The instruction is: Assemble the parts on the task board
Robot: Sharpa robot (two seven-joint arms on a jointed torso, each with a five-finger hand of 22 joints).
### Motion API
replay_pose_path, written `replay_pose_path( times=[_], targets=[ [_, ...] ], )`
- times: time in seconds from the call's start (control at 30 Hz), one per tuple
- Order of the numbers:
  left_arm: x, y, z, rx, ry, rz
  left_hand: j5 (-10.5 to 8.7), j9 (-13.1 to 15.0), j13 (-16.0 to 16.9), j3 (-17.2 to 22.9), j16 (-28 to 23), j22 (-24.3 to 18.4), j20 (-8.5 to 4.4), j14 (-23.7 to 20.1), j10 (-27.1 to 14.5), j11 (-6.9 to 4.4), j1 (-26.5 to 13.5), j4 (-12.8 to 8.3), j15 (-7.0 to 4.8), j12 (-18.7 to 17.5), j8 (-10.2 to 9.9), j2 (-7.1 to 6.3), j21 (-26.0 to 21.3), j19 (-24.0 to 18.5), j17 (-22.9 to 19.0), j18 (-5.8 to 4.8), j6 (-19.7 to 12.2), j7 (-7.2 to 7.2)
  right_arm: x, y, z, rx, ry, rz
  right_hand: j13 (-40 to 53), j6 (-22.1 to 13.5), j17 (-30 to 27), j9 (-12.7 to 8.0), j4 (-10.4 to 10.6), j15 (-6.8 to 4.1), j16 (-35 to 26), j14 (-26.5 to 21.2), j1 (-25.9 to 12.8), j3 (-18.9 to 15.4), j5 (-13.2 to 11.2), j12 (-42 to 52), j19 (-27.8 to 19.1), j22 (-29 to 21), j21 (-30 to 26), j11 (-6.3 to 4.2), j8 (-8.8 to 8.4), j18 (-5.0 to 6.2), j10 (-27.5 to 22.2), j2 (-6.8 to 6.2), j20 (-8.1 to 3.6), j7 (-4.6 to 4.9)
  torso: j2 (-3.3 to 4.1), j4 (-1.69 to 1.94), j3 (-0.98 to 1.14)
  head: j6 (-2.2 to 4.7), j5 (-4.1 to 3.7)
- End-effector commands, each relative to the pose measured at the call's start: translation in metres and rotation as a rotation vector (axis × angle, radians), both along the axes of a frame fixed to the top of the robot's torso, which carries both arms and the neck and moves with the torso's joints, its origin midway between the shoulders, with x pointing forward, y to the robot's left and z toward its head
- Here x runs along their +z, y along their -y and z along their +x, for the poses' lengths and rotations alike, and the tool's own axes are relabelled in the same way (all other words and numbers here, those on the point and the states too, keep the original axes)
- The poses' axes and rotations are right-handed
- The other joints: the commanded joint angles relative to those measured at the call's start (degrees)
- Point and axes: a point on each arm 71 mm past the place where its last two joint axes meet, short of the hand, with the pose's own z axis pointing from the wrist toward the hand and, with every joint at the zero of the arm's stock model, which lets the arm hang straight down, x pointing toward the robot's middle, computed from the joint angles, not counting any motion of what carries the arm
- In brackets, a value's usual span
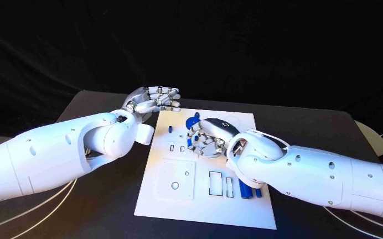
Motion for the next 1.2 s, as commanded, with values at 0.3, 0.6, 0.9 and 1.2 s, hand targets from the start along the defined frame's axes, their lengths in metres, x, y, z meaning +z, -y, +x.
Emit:
replay_pose_path(
  times=[0.3, 0.6, 0.9, 1.2],
  targets=[
    [0.001, 0.004, -0.001, -0.025, 0.005, -0.010, -0.22, -0.07, 0.02, 0.39, 0.15, 0.08, 0.16, -0.39, 0.09, 0.15, -0.13, 0.06, 0.20, -0.36, -0.23, -0.43, 0.24, -0.44, 0.08, 0.62, -0.28, 0.81, -0.014, -0.015, -0.001, 0.027, 0.013, -0.092, 1.31, 0.21, 13.62, 0.87, -0.03, -0.33, 0.25, 5.76, -0.29, 0.27, 0.38, 0.05, 0.85, 8.91, -0.50, 0.09, 0.46, -0.62, 0.04, 0.34, -0.30, 0.04, 0.11, 0.15, 0.07, -0.25, 0.89],
    [0.002, 0.004, -0.002, -0.027, 0.010, -0.006, -0.23, -0.06, 0.03, 0.43, 0.14, 0.09, 0.17, -0.43, 0.12, 0.14, -0.14, 0.07, 0.20, -0.36, -0.21, -0.45, 0.26, -0.51, 0.11, 0.60, -0.27, 0.80, -0.020, -0.015, 0.002, 0.014, 0.015, -0.115, 1.36, 0.20, 13.65, 0.87, -0.03, -0.33, 0.26, 5.76, -0.31, 0.27, 0.39, 0.08, 0.85, 8.92, -0.49, 0.09, 0.46, -0.62, 0.07, 0.34, -0.30, 0.04, 0.12, 0.05, 0.07, -0.53, 0.94],
    [0.002, 0.003, -0.002, -0.023, 0.012, -0.004, -0.23, -0.06, 0.03, 0.46, 0.14, 0.11, 0.18, -0.46, 0.12, 0.15, -0.16, 0.08, 0.21, -0.37, -0.21, -0.47, 0.29, -0.56, 0.13, 0.60, -0.28, 0.80, -0.022, -0.013, 0.004, 0.013, 0.043, -0.136, 1.21, 0.19, 13.48, 0.88, -0.04, -0.33, 0.21, 5.73, -0.33, 0.27, 0.41, -0.04, 0.72, 8.76, -0.66, 0.09, 0.47, -0.57, -0.05, 0.33, -0.30, 0.04, 0.09, 0.04, 0.12, -0.60, 0.73],
    [0.002, 0.002, -0.002, -0.023, 0.012, -0.004, -0.23, -0.06, 0.03, 0.46, 0.14, 0.11, 0.18, -0.46, 0.12, 0.15, -0.16, 0.08, 0.21, -0.37, -0.21, -0.47, 0.29, -0.56, 0.13, 0.60, -0.28, 0.80, -0.025, -0.014, 0.004, 0.012, 0.042, -0.148, 1.27, 0.13, 13.59, 0.92, -0.09, -0.31, 0.24, 5.75, -0.48, 0.18, 0.47, -0.01, 0.80, 8.86, -0.57, 0.11, 0.51, -0.60, -0.03, 0.15, -0.28, 0.05, 0.13, 0.07, 0.11, -0.63, 0.78]
  ],
)
